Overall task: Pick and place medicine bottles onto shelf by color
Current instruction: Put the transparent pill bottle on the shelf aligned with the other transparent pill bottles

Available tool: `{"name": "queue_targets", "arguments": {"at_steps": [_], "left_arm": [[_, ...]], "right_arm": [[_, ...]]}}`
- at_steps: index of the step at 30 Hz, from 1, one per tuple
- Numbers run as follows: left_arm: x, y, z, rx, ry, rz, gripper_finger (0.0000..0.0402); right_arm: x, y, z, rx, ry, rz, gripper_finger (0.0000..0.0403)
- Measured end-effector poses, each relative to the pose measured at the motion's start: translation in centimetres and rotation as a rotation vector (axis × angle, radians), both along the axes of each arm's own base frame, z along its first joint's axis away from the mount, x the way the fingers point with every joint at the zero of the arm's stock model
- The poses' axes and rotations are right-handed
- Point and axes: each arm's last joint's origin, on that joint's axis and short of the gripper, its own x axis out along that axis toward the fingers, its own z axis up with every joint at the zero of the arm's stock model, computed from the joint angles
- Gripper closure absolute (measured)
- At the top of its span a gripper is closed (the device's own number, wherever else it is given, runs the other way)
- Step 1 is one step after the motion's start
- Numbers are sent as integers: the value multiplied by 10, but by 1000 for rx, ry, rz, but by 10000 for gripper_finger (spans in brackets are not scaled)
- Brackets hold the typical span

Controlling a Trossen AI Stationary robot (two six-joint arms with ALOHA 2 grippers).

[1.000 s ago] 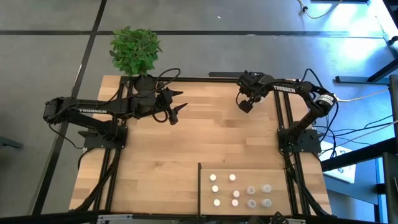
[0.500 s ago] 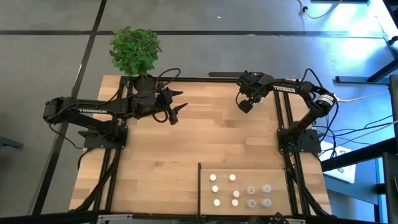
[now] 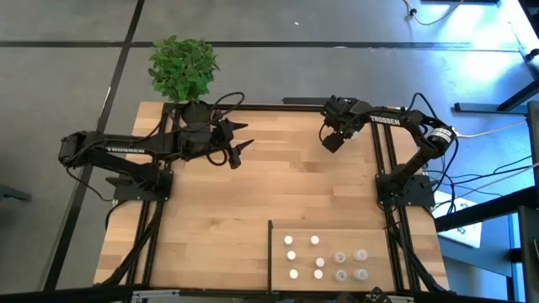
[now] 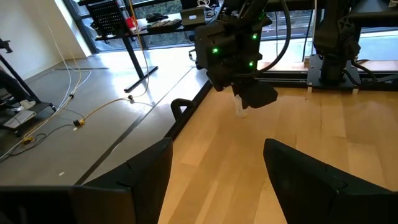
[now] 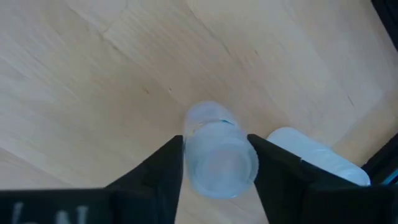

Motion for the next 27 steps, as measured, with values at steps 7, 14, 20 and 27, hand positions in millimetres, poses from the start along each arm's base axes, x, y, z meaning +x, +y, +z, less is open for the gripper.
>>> {"name": "queue_targets", "arguments": {"at_steps": [7,14,20,27], "left_arm": [[0,0,0,0,0,0,155],[0,0,0,0,0,0,155],[0,0,0,0,0,0,155],[0,0,0,0,0,0,155]], "right_arm": [[0,0,1,-4,-7,-22,256],[7,14,9,-20,-31,15,253],[7,39,37,-52,-87,53,254],[-1,92,71,-94,-133,77,254]]}}
